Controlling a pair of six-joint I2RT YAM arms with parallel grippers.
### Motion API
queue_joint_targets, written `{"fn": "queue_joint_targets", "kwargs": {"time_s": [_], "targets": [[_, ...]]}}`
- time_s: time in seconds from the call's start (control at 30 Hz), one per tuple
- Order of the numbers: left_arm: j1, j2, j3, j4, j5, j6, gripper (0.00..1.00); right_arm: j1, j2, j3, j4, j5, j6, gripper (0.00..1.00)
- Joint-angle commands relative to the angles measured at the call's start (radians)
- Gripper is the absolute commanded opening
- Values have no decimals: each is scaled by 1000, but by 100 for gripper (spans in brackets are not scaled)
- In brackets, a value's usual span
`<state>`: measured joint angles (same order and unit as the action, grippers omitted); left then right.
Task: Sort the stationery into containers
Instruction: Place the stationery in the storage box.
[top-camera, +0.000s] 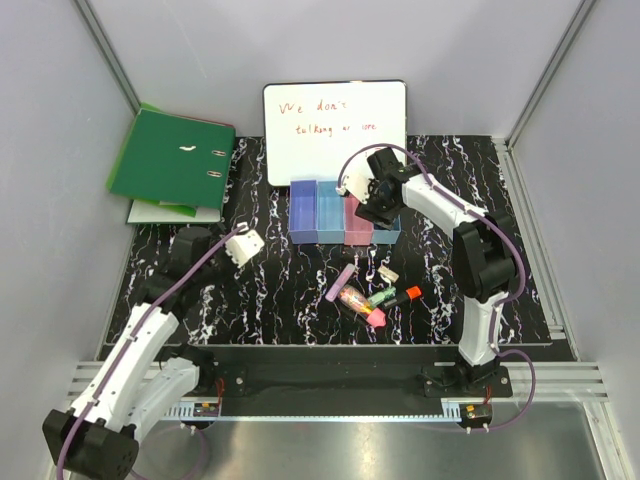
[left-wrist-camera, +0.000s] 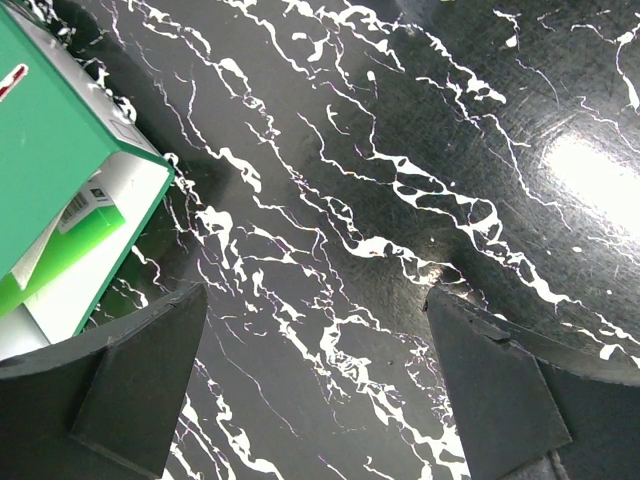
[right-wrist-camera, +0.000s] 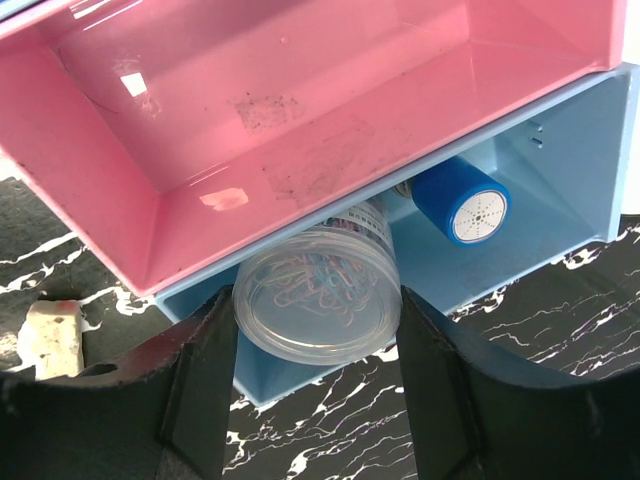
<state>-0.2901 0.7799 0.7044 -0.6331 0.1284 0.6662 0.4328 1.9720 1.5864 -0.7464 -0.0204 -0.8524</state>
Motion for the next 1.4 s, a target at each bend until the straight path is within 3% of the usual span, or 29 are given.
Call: {"fn": "queue_joint_targets", "kwargs": {"time_s": [0.0,0.63,1.37], "targets": [[-4,18,17,52,19,15,99,-8,10,7,56,-42,7,27],[-4,38,26,62,20,15,99,-17,5,1,82,-26,1,55],[-4,39,26,66,11,22,99,-17,7,3,90,-15,-10,70]]}}
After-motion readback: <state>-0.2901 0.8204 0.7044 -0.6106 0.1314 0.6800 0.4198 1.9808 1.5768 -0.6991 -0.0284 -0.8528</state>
